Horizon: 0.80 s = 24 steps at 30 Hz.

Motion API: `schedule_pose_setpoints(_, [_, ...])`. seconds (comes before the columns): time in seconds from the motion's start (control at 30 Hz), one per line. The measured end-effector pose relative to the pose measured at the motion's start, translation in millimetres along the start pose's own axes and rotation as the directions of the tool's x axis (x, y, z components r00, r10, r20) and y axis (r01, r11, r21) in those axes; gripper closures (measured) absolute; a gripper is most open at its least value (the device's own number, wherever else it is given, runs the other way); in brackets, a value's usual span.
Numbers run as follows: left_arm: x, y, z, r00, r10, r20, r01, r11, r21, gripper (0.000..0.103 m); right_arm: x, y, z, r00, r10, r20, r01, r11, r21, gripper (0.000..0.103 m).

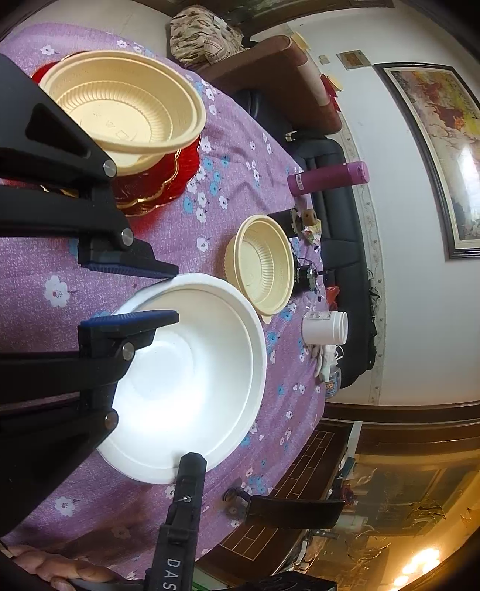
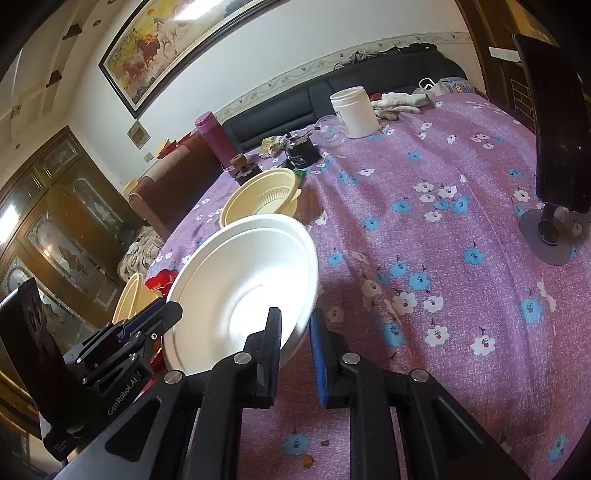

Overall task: Organize plates and bowls
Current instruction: 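Carry the small white bowl with the right gripper over the plate stack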

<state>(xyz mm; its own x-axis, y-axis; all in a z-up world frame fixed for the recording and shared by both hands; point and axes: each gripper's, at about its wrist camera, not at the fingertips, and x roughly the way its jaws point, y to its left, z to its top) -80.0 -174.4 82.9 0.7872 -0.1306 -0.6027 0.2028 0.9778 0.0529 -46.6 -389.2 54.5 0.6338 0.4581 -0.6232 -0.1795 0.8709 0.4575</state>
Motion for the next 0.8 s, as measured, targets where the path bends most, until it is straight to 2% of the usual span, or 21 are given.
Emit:
schedule_pose_setpoints(0.6, [-28.1,29.0,1.5,0.998,0.023,0.057,-0.021,0.999,-0.039,0.086,-2.0,35.6,5.6,1.000,0.028,0.005,-0.027,0.999,-0.042,0.086])
schedule_pose_setpoints(0.8, [-43.9,49.6,4.7,0.996,0.039,0.086,-0.033,0.997,-0.072,0.085,-3.3,55.6,13.1,0.999,0.044,0.012,-0.042,0.996,-0.075,0.086])
